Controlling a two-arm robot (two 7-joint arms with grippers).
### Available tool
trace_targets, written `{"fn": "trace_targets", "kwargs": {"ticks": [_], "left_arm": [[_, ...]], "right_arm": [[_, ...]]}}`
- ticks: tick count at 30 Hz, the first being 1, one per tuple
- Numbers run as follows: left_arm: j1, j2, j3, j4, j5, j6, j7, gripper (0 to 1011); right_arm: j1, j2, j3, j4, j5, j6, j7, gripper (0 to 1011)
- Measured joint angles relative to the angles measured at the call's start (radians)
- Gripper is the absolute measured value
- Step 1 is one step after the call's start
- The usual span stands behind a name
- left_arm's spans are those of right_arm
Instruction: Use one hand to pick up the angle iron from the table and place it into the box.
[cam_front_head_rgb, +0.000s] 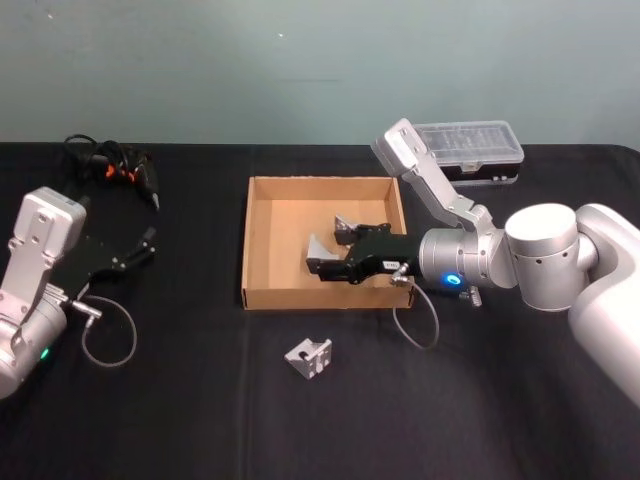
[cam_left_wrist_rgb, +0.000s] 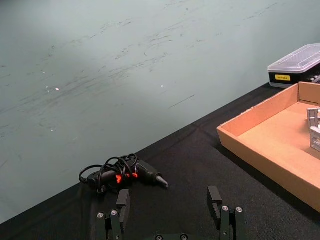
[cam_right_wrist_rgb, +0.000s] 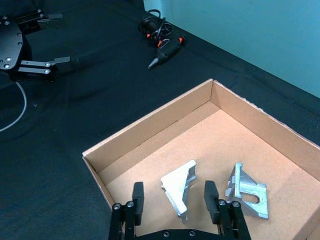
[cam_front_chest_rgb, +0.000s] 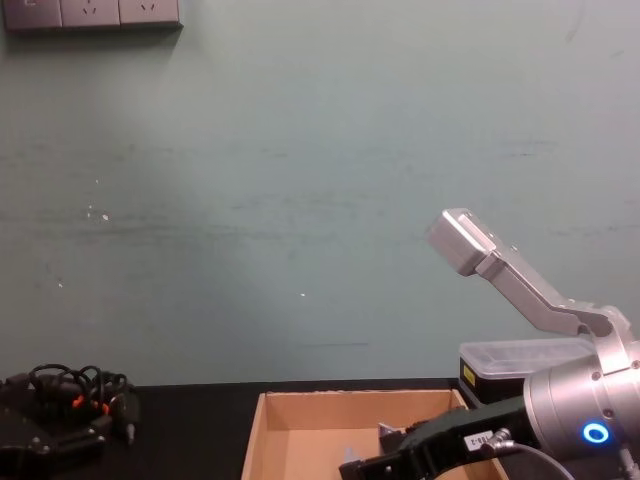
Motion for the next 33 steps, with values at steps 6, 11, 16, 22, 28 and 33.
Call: {"fn": "trace_targets", "kwargs": {"ticks": [6,11,16,22,28,33], "left_arm": [[0.0,0.0,0.0,0.0,0.0,0.0,0.0,1011],[0.0,0.0,0.0,0.0,0.0,0.0,0.0,1011],[0.0,0.0,0.0,0.0,0.0,0.0,0.0,1011],[0.0,0.0,0.0,0.0,0.0,0.0,0.0,1011],[0.0,0.0,0.0,0.0,0.0,0.0,0.0,1011],[0.0,0.0,0.0,0.0,0.0,0.0,0.0,1011]], "right_arm": [[0.0,0.0,0.0,-0.001,0.0,0.0,0.0,921],[0.0,0.0,0.0,-0.001,0.0,0.0,-0.001,1003],[-0.019,0.015,0.007,-0.044,-0.001,0.002,-0.004,1003],[-0.083,0.063,0.036,-0.186,0.011,0.05,-0.039,1003],[-0.195,0.142,0.075,-0.404,0.05,0.137,-0.084,1003],[-0.277,0.198,0.099,-0.543,0.082,0.178,-0.112,1003]]}}
